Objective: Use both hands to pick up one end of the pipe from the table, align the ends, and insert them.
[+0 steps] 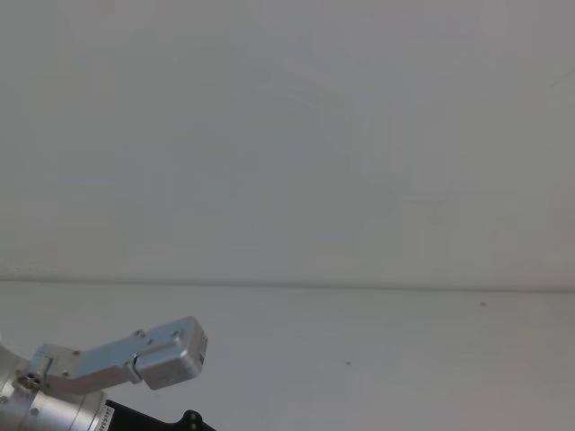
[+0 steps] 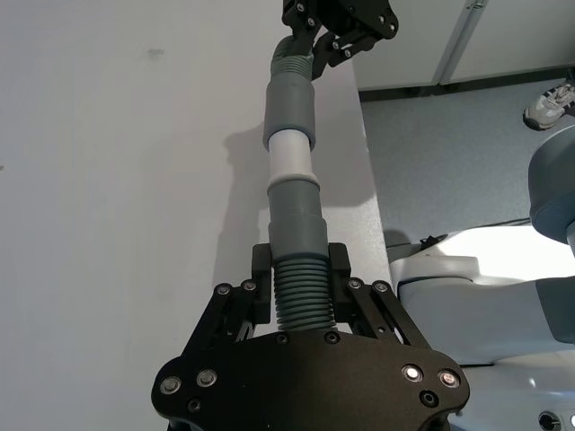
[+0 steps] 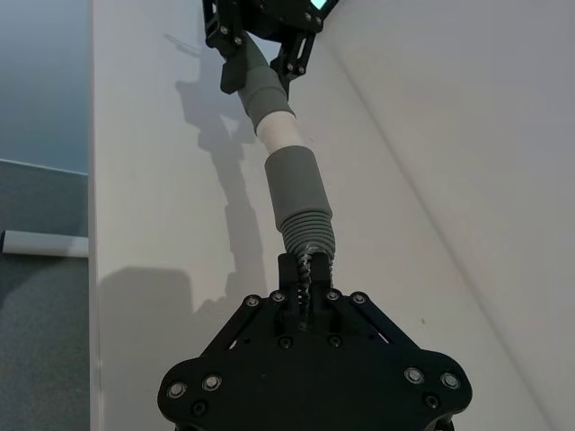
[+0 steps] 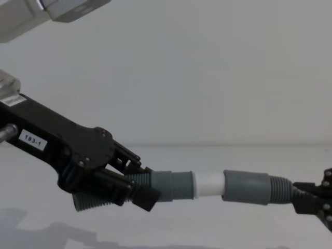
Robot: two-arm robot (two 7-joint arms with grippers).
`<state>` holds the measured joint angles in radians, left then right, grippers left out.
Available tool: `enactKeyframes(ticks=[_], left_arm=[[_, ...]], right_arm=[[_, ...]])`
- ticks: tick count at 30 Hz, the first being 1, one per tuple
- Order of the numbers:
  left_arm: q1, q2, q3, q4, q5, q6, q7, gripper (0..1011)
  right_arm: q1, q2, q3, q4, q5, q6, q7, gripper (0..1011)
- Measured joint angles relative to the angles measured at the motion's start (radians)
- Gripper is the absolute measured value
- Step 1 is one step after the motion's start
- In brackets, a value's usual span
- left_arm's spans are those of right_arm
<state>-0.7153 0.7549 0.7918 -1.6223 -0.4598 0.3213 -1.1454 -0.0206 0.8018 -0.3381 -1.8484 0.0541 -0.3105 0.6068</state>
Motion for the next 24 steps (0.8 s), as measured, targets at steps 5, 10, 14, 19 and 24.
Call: enactKeyframes(ticks=[5, 10, 14, 19, 24], left_arm=[[-0.004, -0.001, 0.005, 0.004, -0.002, -0.001, 0.0, 331], [-0.008, -0.002, 0.01, 0.008, -0.004, -0.003, -0.001, 331], [-0.012, -0.003, 0.015, 0.011, -0.007, -0.004, -0.003, 331], [-0.017, -0.004, 0.02, 0.015, -0.01, -0.005, -0.009, 331], [-0.023, -0.005, 0.027, 0.018, -0.013, -0.006, -0.015, 331]], right_arm=[[0.001, 0.0, -0.002, 0.0, 0.0, -0.001, 0.001, 59], [0.002, 0.002, -0.002, 0.0, 0.001, -0.003, 0.001, 59], [0.002, 0.003, -0.002, 0.0, 0.005, -0.005, 0.002, 59], [0.003, 0.004, -0.001, -0.001, 0.009, -0.008, 0.006, 59], [0.006, 0.007, -0.001, -0.003, 0.014, -0.015, 0.011, 59]])
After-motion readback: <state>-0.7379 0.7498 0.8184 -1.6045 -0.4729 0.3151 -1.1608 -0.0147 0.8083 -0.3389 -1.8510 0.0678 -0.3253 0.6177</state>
